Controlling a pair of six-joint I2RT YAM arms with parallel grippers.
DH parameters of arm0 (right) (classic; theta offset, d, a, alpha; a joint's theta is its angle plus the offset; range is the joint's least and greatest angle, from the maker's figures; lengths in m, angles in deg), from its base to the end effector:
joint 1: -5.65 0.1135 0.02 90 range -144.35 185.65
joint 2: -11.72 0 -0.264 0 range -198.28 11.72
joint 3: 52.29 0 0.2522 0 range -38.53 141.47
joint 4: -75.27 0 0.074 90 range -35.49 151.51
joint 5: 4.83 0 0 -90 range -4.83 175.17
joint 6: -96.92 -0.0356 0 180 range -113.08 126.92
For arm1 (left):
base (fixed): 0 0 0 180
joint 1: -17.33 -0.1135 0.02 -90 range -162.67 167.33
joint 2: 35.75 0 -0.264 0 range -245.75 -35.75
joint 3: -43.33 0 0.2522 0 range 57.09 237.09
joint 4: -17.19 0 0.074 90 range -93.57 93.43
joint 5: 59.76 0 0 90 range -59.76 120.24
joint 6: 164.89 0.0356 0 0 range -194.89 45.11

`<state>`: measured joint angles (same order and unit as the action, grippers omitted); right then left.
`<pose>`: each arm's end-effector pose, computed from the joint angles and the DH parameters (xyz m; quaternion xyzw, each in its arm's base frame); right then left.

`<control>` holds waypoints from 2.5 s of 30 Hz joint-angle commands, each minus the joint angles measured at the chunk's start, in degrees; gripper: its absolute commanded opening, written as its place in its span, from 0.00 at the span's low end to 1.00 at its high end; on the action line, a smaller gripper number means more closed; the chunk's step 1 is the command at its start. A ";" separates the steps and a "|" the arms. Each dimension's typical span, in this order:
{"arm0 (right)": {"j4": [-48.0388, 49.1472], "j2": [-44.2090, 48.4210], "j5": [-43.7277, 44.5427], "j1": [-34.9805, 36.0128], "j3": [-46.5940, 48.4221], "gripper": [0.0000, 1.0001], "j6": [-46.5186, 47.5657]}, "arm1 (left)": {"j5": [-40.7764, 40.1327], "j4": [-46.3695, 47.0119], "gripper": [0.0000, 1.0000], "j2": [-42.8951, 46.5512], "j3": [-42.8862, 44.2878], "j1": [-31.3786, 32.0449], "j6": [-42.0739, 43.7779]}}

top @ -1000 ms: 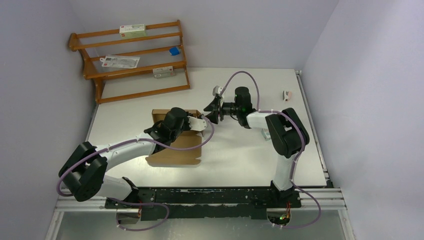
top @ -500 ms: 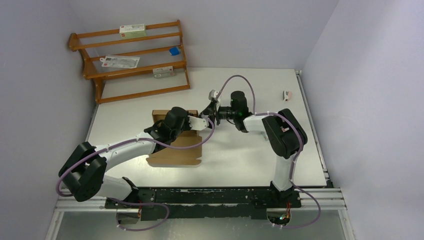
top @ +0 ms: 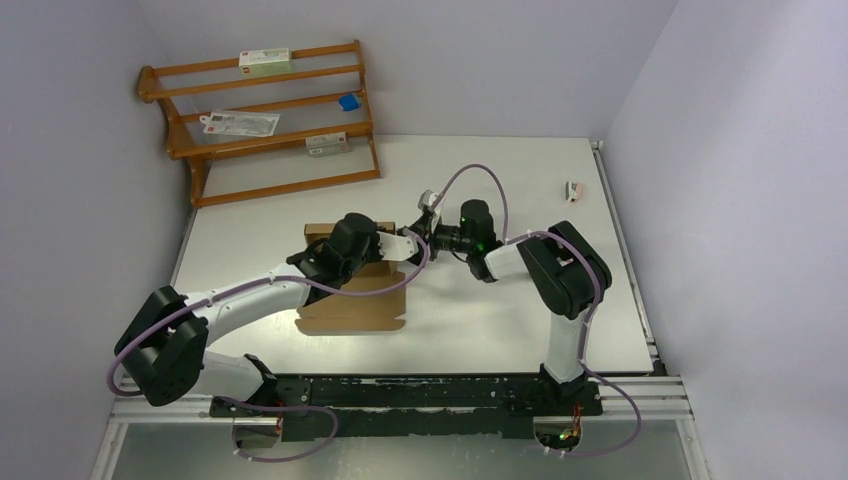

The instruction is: Fold the paper box

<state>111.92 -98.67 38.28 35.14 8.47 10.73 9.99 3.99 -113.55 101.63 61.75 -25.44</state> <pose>0.3103 0.2053 0.1467 -0.4430 0.6168 0.4305 0.4878 0.2174 -0.1958 0.2293 0.5736 0.6515 0.1748 0.4648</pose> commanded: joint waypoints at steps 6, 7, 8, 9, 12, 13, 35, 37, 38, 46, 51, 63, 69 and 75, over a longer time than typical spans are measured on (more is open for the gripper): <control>18.99 -1.83 10.04 1.58 -4.43 0.64 -7.16 | 4.17 -4.11 0.05 1.29 0.65 2.01 -2.31; 19.81 -2.08 10.71 1.83 -4.60 0.64 -7.08 | 4.17 -4.23 0.05 1.25 0.60 2.12 -2.34; 19.98 -2.36 11.14 2.07 -4.57 0.64 -6.80 | 4.16 -4.40 0.05 1.30 0.56 2.30 -2.42; 20.05 -2.71 11.29 2.21 -4.43 0.64 -6.68 | 4.04 -4.64 0.05 1.20 0.62 2.45 -2.43; 21.79 -3.40 12.89 2.64 -4.81 0.64 -6.35 | 3.69 -5.36 0.05 1.16 0.68 3.11 -2.47; 22.25 -3.40 13.94 2.92 -5.03 0.64 -5.97 | 3.69 -5.52 0.05 1.28 0.65 3.31 -2.43; 21.33 -2.88 25.56 6.18 -6.66 0.46 0.27 | 2.85 -6.21 0.05 1.96 1.11 4.35 -2.73; 19.51 -2.45 27.39 6.71 -6.34 0.45 1.22 | 2.78 -6.43 0.05 1.82 1.38 4.36 -3.00; 18.52 -2.27 28.09 6.89 -6.20 0.44 1.82 | 2.86 -6.55 0.05 1.74 1.47 4.34 -3.15; 15.86 -0.52 35.69 8.35 -7.39 0.37 5.21 | 2.45 -7.13 0.05 1.11 2.43 4.35 -4.11; 15.54 -0.42 41.25 9.33 -7.45 0.27 6.20 | 2.62 -7.49 0.05 1.74 2.58 4.36 -4.45; 13.10 -0.61 38.36 9.60 -6.31 0.15 7.70 | 7.08 -4.53 0.13 9.64 4.14 3.61 -11.80; 11.88 -0.22 35.37 9.60 -6.15 0.16 8.36 | 11.61 -1.02 0.47 11.09 6.28 -1.16 -21.71; 7.27 0.00 33.21 9.68 -4.34 0.17 7.77 | 15.37 -2.36 0.67 2.12 12.00 -5.30 -32.69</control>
<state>124.67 -99.39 73.49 44.83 3.25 16.59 20.85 1.74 -105.62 109.08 58.51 -48.37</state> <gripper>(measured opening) 0.172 0.642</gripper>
